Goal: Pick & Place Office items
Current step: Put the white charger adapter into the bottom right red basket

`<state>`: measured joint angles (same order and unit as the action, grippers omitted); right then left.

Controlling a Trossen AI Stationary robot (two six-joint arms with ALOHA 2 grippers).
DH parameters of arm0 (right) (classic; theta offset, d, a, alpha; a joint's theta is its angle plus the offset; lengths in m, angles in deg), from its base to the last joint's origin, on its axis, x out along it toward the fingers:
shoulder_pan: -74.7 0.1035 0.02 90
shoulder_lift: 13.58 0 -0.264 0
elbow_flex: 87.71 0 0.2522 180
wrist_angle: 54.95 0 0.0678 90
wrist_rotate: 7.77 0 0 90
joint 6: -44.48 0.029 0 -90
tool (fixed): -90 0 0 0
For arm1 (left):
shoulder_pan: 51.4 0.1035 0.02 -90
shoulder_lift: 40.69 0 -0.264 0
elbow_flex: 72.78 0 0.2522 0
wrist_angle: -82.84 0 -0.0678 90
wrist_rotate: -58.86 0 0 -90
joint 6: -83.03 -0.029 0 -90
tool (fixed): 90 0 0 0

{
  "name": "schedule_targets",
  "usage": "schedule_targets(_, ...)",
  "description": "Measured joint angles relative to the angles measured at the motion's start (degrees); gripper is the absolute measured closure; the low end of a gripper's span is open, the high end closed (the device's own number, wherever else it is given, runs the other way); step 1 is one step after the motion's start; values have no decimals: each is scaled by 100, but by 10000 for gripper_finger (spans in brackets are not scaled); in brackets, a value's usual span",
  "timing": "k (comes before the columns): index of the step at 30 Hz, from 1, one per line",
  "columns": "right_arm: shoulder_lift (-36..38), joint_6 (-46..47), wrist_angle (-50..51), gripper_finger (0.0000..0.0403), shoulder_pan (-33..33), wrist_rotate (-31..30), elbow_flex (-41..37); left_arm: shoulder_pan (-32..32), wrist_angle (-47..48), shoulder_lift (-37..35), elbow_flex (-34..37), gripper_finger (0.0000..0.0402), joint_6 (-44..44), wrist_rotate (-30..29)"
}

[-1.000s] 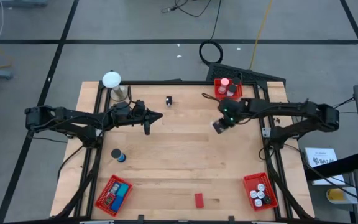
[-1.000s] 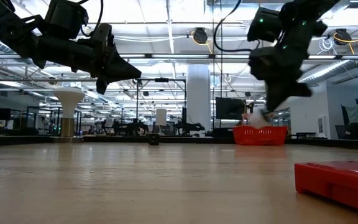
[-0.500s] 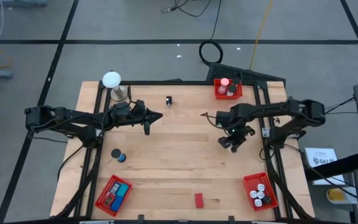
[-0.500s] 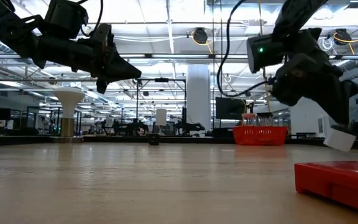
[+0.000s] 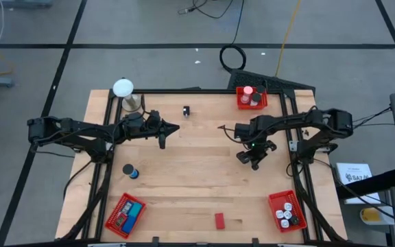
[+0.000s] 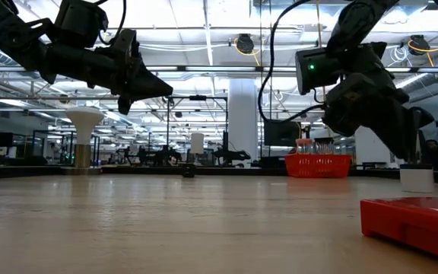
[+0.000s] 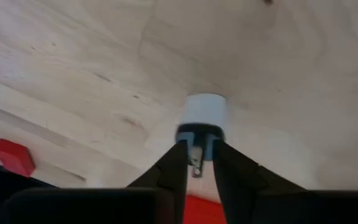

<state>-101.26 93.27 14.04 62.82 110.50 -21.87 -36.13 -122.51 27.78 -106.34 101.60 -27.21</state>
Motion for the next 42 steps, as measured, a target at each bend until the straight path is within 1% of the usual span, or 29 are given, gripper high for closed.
schedule_targets(3,-2,2,77,314,0,-11,137,0,2,0,0,380,-3,2)
schedule_targets(5,7,-1,168,294,0,-174,340,0,2,0,0,380,17,2)
schedule_targets(9,211,-127,392,261,20,-830,726,0,-1,0,0,380,20,2)
schedule_targets(12,542,-408,210,253,176,-1528,848,2,-3,-2,0,380,22,2)
schedule_targets(14,839,-626,-50,256,372,-1907,781,4,-3,0,0,380,10,2)
schedule_targets(16,1165,-743,-416,274,556,-2182,567,4,-3,-1,0,380,-68,2)
schedule_targets(18,1516,-769,-865,302,739,-2376,258,4,-3,0,0,380,-90,-1)
schedule_targets(20,1913,-835,-1251,339,906,-2518,-85,4,33,1,0,380,-86,-143)
schedule_targets(22,2302,-979,-1403,379,1055,-2636,-364,4,125,11,0,380,1,-322)
schedule_targets(24,2650,-1181,-1360,395,1137,-2678,-551,4,174,15,0,380,161,-460)
schedule_targets(28,3091,-1862,-1146,384,1163,-2677,-618,4,128,15,0,380,467,-564)
schedule_targets(31,3165,-2478,-1052,385,1163,-2677,-618,-31,-97,15,2,380,388,-612)
schedule_targets(33,3116,-2875,-1006,383,1163,-2677,-618,-134,-343,15,2,380,168,-686)
schedule_targets(37,2908,-3399,-904,363,1161,-2668,-620,-443,-732,15,2,380,-196,-894)
schedule_targets(42,2642,-3844,-662,302,1163,-2658,-548,-925,-787,15,2,381,-225,-1224)
